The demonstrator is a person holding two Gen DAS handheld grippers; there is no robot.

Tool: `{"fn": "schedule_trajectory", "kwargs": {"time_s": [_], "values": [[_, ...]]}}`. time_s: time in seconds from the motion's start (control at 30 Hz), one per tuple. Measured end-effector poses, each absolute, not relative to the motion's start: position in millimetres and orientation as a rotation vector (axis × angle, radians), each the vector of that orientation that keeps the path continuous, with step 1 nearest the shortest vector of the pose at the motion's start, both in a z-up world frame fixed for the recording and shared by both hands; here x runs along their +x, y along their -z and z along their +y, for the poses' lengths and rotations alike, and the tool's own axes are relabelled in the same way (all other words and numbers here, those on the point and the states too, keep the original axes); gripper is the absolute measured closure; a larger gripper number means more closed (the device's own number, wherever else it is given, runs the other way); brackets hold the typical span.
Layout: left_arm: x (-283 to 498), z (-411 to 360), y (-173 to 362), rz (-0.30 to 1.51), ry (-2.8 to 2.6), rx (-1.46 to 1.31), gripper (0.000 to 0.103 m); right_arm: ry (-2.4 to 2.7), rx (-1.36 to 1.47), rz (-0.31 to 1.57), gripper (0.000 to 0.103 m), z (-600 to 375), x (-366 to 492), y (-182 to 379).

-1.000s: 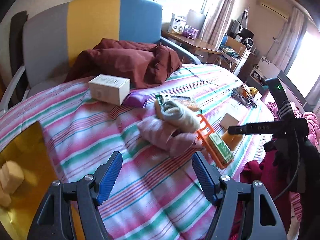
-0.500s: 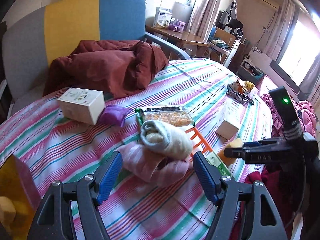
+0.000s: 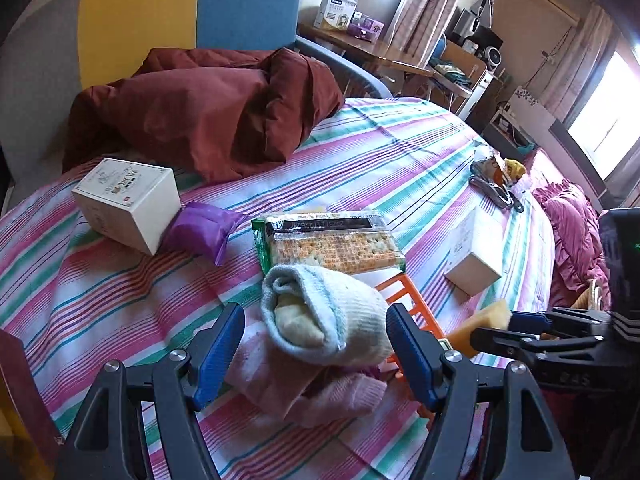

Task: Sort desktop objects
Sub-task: 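Grasp a yellow sponge with the right tool while the left tool grasps the white sock, then carry sponge and white sock to the gold tray and release both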

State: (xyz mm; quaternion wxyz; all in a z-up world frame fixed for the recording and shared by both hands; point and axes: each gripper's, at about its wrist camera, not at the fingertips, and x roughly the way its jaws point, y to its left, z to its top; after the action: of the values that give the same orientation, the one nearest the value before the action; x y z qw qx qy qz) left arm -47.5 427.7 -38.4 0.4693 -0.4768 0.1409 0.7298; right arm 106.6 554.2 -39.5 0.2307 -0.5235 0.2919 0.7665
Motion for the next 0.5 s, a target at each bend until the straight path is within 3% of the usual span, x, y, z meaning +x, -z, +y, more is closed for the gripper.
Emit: {"fn": "schedule_trajectory", "kwargs": {"time_s": [0.13, 0.27, 0.5], "values": [[-42, 432, 42, 0.344, -1.771, -1.121, 0.042, -2.114, -1.427, 0.817, 0.049, 556, 107, 40], [-37, 429, 40, 0.36, -1.783, -1.076, 0.048, -2.118, -1.411, 0.823, 0.05, 558, 107, 40], [-32, 404, 24, 0.29, -1.797, -1.032, 0.05, -2.145, -1.348, 0.836, 0.05, 558, 112, 34]]}}
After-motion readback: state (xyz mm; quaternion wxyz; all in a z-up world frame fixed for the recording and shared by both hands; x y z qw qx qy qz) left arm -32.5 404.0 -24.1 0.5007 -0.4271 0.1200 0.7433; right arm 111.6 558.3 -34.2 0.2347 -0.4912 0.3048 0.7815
